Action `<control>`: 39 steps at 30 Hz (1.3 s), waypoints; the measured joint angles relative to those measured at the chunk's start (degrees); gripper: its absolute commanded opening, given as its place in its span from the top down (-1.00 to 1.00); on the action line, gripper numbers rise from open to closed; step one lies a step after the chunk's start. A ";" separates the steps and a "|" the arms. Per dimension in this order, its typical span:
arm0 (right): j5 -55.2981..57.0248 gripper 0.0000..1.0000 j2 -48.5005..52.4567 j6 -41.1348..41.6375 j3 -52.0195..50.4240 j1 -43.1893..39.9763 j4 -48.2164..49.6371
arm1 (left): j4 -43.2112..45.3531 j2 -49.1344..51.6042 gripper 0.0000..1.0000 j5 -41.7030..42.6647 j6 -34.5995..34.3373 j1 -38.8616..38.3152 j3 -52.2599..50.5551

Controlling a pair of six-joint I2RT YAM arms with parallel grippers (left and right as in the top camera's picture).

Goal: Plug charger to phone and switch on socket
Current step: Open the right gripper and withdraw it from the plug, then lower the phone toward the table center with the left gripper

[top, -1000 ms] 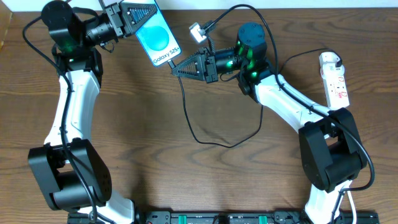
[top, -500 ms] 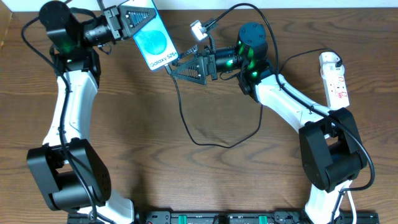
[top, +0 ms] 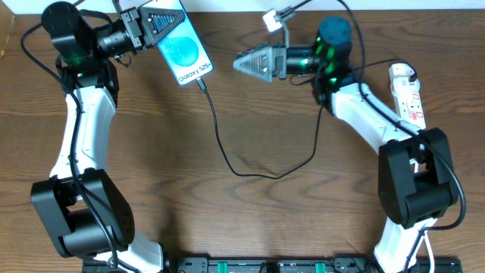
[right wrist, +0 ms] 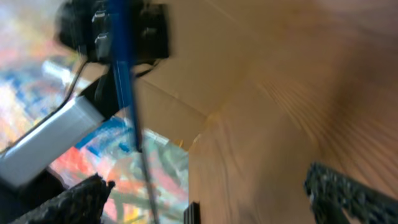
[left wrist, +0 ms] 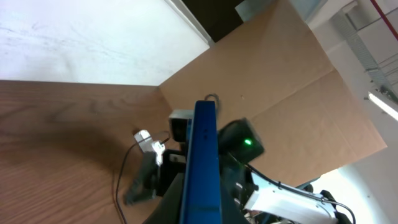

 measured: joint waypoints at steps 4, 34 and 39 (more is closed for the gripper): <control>2.84 -0.99 0.02 -3.61 0.13 -1.64 -12.81 | -0.59 0.00 0.85 -0.07 0.04 0.00 0.00; 52.11 -0.99 -9.18 -25.09 0.17 -4.22 -64.15 | -46.12 4.92 0.85 -12.24 28.92 -12.41 -4.35; 58.82 -0.98 -13.94 -25.16 0.17 -4.22 -64.30 | -54.45 8.37 0.85 -20.06 36.68 -17.27 -4.35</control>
